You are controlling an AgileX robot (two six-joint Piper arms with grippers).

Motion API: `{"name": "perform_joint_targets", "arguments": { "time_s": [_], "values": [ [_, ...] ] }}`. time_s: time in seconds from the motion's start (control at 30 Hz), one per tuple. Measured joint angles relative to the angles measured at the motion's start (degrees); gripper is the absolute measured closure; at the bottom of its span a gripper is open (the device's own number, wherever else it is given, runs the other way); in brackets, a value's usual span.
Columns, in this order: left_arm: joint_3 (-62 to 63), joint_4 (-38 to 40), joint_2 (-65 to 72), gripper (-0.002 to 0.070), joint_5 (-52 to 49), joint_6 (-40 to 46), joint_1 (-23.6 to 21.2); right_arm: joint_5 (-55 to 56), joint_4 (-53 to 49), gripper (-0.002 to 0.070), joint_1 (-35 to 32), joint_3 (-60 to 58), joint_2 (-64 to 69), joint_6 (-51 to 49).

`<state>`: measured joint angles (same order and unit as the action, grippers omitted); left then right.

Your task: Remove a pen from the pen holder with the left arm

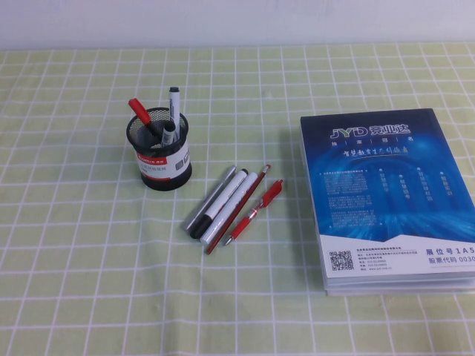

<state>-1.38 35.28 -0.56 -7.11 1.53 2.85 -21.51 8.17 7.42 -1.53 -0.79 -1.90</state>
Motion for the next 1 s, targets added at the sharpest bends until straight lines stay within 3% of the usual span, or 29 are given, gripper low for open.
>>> {"name": "perform_joint_targets", "arguments": {
  "time_s": [0.3, 1.0],
  "values": [
    [6.9, -0.1, 2.7, 0.068, -3.0, 5.2, 0.0, 0.0, 0.0, 0.0692, 0.0, 0.0, 0.0, 0.0],
    [34.7, 0.5, 46.4, 0.068, -10.5, 26.8, 0.0, 0.0, 0.0, 0.0691, 0.0, 0.0, 0.0, 0.0]
  ]
}}
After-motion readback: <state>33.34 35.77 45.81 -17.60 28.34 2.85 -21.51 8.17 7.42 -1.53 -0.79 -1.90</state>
